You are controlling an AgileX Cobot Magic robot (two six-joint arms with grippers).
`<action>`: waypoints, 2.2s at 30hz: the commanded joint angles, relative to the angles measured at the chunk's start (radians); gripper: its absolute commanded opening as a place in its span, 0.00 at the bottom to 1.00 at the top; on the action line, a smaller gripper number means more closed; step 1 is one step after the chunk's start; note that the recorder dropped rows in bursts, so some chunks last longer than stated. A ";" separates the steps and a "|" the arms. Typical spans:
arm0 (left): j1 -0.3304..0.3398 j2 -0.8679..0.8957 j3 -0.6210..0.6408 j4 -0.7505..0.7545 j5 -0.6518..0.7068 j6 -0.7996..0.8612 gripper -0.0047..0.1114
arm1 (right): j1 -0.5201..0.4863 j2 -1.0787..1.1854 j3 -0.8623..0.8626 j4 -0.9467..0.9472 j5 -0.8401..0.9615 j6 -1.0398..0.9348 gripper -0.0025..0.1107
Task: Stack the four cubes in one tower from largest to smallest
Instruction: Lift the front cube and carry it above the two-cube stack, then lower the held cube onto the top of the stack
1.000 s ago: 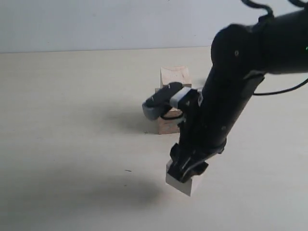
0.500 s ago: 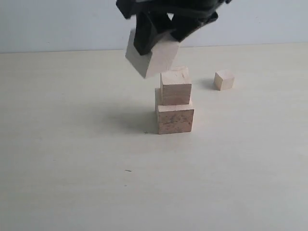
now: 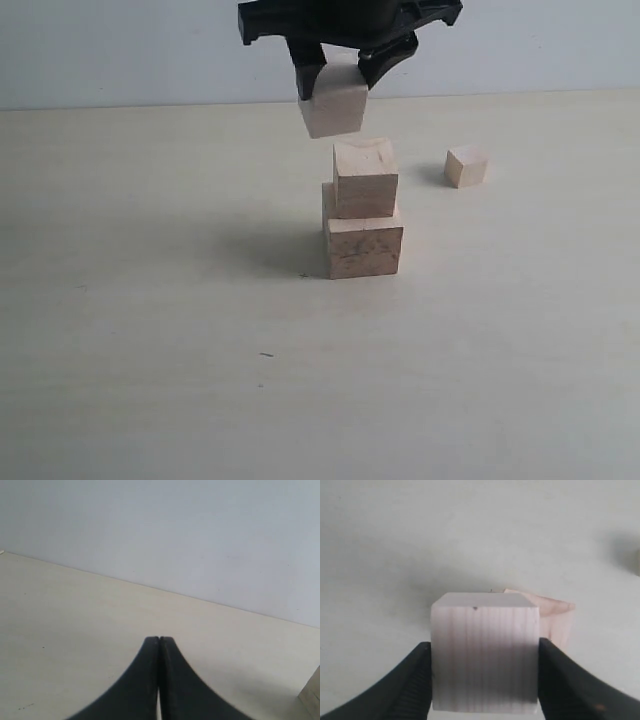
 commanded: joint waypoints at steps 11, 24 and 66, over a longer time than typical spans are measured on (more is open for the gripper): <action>-0.005 -0.006 0.004 0.005 -0.014 0.003 0.04 | -0.074 -0.016 0.075 -0.038 -0.003 0.072 0.36; -0.005 -0.006 0.004 0.005 -0.014 0.003 0.04 | -0.079 -0.004 0.091 -0.009 -0.003 0.045 0.36; -0.017 -0.006 0.004 0.005 -0.012 0.002 0.04 | -0.079 -0.003 0.087 0.029 -0.003 0.058 0.36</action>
